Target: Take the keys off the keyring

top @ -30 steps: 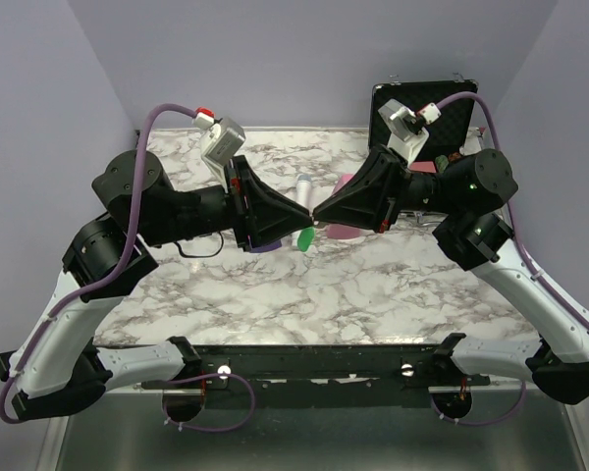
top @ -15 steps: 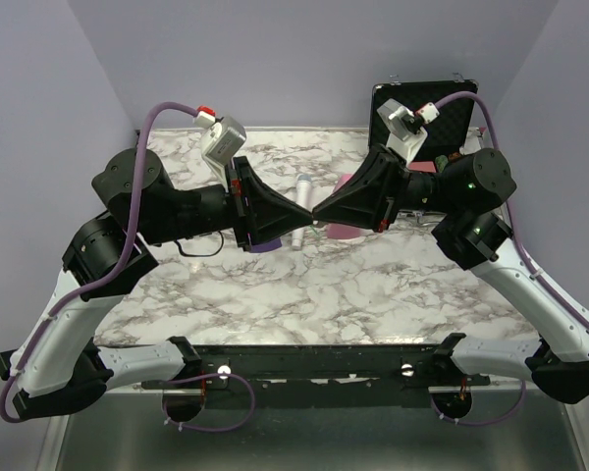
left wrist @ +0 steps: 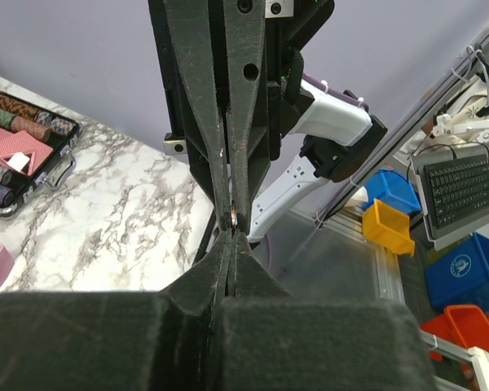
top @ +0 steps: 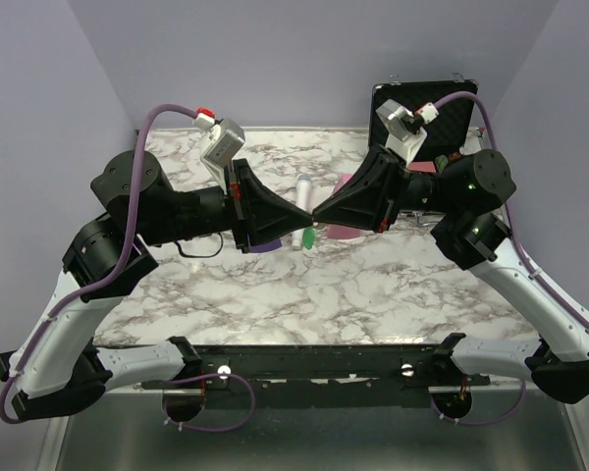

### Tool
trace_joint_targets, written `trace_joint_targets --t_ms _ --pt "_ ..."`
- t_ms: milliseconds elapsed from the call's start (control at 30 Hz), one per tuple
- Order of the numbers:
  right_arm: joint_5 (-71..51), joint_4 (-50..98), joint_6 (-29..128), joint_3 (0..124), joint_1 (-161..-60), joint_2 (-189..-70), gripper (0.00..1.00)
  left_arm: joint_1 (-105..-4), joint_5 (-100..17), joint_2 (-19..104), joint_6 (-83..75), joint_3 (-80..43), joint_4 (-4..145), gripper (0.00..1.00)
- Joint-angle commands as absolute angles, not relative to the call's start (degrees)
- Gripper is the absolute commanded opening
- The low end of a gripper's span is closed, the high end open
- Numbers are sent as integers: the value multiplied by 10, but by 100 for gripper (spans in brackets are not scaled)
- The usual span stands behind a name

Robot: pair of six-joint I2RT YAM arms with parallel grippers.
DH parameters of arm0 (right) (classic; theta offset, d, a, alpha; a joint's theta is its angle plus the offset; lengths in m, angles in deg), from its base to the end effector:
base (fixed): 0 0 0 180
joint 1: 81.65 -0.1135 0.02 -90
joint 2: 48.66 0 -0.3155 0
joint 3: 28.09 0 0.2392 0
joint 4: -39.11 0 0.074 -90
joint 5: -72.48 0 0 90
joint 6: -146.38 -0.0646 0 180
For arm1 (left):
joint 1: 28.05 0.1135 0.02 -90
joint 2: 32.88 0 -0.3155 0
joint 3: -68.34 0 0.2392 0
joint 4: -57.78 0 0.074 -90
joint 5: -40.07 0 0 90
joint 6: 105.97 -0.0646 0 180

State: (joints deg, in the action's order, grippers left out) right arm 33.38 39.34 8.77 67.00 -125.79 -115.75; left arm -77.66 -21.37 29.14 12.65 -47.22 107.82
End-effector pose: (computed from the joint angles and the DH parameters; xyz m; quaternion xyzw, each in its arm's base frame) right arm 0.1154 0.1819 0.5707 -0.3546 0.4745 0.7098 0.3812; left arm 0.0702 -0.1302 0.5925 0.2976 0.6202 -0.5764 0.4410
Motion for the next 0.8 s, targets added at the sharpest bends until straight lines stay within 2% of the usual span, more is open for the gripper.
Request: trace_joint_targets --t_ms 0,300,767 --pt "342 433 70 668 -1261 -1153 8 -775 -248 282 122 -457 1081 0" --pt "339 463 52 658 -1261 -1151 8 -775 -311 255 150 -419 1035 0" --pt "338 487 36 649 -1261 -1149 13 -775 -338 245 160 -411 1014 0"
